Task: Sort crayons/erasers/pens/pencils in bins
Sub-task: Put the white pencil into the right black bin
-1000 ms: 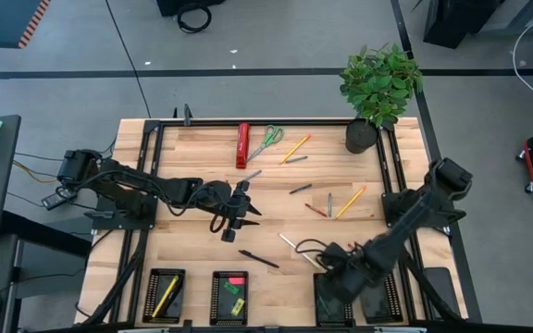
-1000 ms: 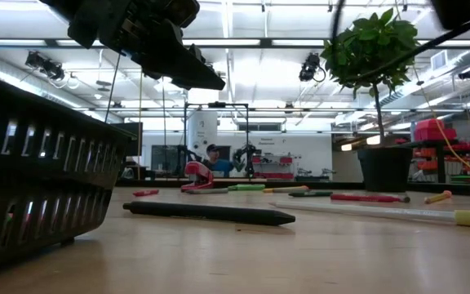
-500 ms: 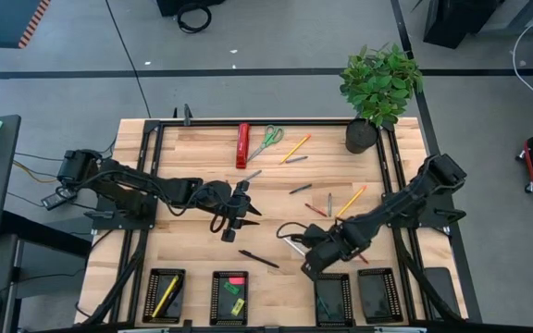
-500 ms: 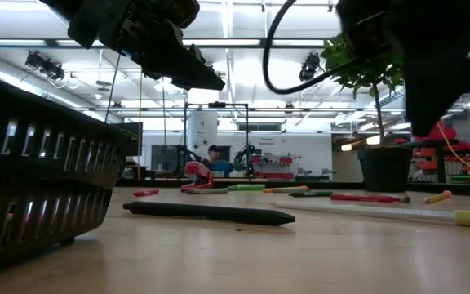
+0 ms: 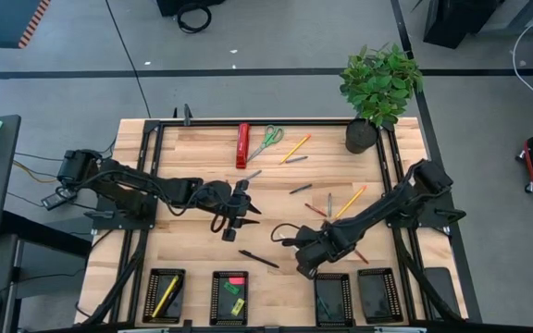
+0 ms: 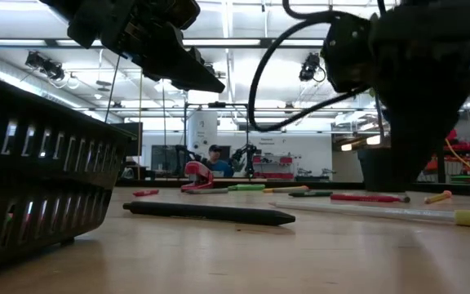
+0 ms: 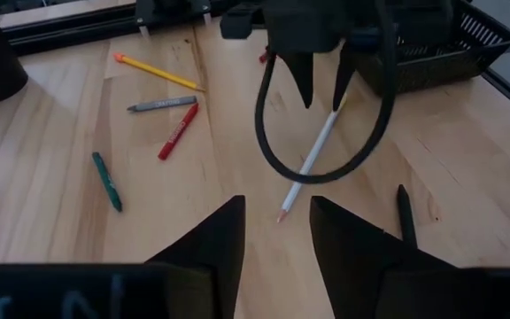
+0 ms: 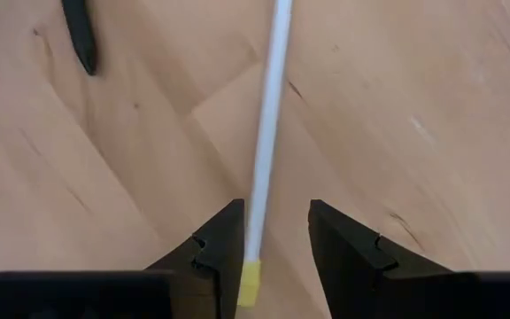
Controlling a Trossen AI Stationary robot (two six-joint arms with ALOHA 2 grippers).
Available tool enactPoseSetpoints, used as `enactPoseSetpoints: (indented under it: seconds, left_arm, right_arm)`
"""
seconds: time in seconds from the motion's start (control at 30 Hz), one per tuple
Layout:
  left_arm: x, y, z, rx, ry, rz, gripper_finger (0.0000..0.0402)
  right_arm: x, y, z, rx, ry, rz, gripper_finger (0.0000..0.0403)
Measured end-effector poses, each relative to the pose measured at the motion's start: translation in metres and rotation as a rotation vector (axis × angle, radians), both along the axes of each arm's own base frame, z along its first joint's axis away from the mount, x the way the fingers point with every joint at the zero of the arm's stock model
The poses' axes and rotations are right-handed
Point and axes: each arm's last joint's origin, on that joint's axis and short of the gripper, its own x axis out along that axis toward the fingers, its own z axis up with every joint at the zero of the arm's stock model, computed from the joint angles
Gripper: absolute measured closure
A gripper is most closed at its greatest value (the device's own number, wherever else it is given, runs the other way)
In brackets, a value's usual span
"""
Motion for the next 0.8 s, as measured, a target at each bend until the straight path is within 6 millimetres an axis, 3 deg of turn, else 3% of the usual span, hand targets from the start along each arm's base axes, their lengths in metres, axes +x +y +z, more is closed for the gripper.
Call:
enactPoseSetpoints:
  seconds: [0.47,0.67,0.8]
  left_arm:
    - [0.0,0.0,0.0,0.008,-0.002,0.015,0.0253]
    - [0.0,0.001,0.0,0.007,-0.002,0.016,0.0256]
    - [0.0,0.0,0.0,0.007,-0.002,0.016,0.0251]
  right_arm:
    - [0.019,-0.005,-0.029,-0.059,-0.026,0.019,0.027]
    - [0.02,-0.008,-0.032,-0.06,-0.012,0.019,0.027]
    - [0.019,-0.008,-0.032,-0.064,-0.005,0.018,0.0291]
